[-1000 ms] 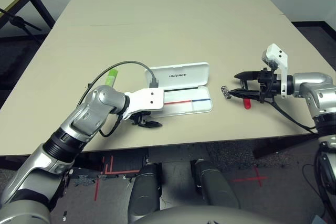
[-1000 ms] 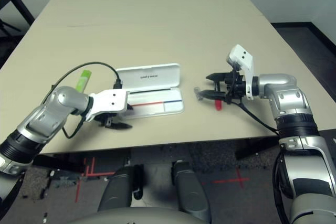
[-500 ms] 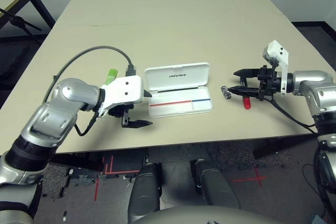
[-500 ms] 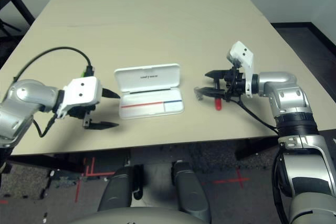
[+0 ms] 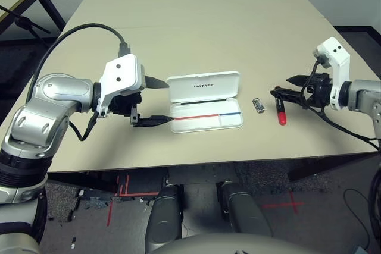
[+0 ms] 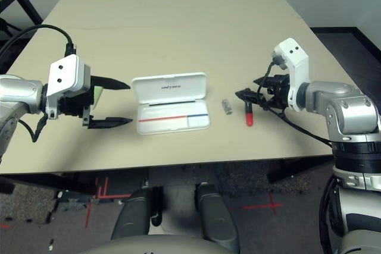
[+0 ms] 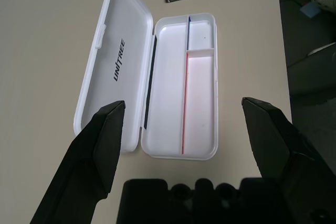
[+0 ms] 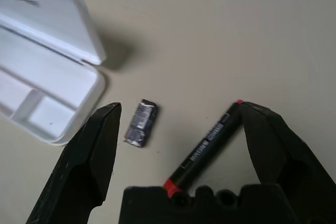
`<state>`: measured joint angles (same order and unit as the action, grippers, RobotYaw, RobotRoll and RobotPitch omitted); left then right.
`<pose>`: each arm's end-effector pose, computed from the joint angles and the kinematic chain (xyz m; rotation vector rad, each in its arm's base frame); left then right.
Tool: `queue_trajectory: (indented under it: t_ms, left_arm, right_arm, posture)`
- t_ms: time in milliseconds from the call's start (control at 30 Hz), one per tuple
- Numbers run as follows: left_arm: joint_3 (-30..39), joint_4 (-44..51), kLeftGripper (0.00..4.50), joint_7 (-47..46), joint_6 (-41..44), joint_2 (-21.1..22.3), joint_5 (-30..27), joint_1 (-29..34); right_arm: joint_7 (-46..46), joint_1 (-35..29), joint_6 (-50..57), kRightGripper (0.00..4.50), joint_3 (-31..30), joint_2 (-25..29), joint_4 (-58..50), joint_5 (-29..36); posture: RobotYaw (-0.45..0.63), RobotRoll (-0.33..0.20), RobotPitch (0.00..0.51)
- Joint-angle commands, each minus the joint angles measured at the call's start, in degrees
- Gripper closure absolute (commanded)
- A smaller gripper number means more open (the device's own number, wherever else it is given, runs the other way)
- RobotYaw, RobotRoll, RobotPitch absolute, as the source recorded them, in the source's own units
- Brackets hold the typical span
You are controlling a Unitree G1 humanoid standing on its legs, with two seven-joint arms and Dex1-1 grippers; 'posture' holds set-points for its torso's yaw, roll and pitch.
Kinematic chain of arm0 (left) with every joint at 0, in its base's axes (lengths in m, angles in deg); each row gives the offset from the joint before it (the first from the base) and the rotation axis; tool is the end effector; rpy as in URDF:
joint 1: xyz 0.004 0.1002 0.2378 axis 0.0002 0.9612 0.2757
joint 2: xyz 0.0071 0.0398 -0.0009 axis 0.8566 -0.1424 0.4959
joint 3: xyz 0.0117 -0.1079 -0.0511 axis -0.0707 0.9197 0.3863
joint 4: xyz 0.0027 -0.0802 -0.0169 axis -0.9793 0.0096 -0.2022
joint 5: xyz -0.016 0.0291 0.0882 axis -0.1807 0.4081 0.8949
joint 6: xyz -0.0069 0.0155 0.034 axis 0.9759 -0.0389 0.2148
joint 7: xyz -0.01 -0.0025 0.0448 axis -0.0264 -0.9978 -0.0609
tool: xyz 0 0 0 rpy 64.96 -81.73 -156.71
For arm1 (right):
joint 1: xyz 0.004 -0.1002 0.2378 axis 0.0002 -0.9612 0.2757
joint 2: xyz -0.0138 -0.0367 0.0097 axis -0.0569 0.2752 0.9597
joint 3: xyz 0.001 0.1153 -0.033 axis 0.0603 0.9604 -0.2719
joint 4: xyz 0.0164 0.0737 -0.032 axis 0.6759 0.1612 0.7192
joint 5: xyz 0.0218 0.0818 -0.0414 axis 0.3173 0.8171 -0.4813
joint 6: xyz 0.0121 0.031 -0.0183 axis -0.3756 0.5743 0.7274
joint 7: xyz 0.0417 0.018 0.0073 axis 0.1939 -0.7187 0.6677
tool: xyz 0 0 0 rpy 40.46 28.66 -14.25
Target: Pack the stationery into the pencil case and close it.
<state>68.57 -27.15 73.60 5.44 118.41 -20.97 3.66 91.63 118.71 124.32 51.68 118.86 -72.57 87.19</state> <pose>0.2421 0.2445 0.2237 0.6237 0.1756 -1.2439 0.2659 -0.2789 0.1838 -0.1057 0.5399 0.4371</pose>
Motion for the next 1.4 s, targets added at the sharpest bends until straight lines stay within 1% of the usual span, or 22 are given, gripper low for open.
queue_trajectory:
  t_ms: [33,233,500,733,967,1100,1200,1267,1400]
  left_arm:
    - [-0.9,0.8,0.03,-0.1,-0.2,-0.2,-0.6,-0.9]
    - [-2.1,0.7,0.03,0.2,-0.7,-0.3,-0.3,-1.1]
    - [-2.5,1.7,0.03,0.0,-0.3,-0.1,-0.7,-0.7]
    - [-3.2,2.0,0.03,-0.1,-0.4,-0.5,-0.5,-0.6]
    - [-3.3,2.6,0.03,-0.4,-0.2,-0.7,-0.7,-0.3]
    - [-2.9,4.7,0.03,-0.9,0.7,-0.2,-1.3,0.7]
    - [-2.2,6.8,0.00,-1.4,1.7,0.4,-2.0,1.8]
    - [-1.7,8.1,0.00,-1.7,2.7,0.8,-2.6,2.1]
    - [-1.3,9.4,0.00,-2.1,4.4,1.4,-3.7,1.7]
  right_arm:
    - [-6.3,1.2,7.5,0.00,-0.5,-0.8,-0.9,-1.7]
    - [-10.7,-0.3,11.1,0.00,-0.9,-3.7,-0.5,-1.7]
    - [-13.0,-3.2,12.9,0.00,-0.2,-5.9,-1.3,-0.8]
    - [-14.1,-4.5,11.2,0.00,-0.9,-7.6,0.7,-1.1]
    - [-14.3,-3.4,7.9,0.00,-2.5,-8.6,3.8,-1.9]
    - [-14.1,-3.3,6.6,0.00,-3.5,-8.7,4.6,-2.1]
    - [-14.0,-3.3,4.7,0.59,-4.4,-8.5,5.6,-2.7]
    - [-13.8,-3.3,3.8,1.28,-4.9,-8.4,6.0,-3.1]
    - [-13.0,-3.3,0.8,2.86,-6.8,-7.2,6.8,-4.1]
  posture:
    - [-0.10,0.000,0.118]
    - [-0.10,0.000,0.120]
    - [-0.10,0.000,0.126]
    - [-0.10,0.000,0.125]
    - [-0.09,0.000,0.128]
    - [-0.09,0.000,0.128]
    - [-0.08,0.000,0.128]
    - [-0.08,0.000,0.127]
    - [-0.08,0.000,0.127]
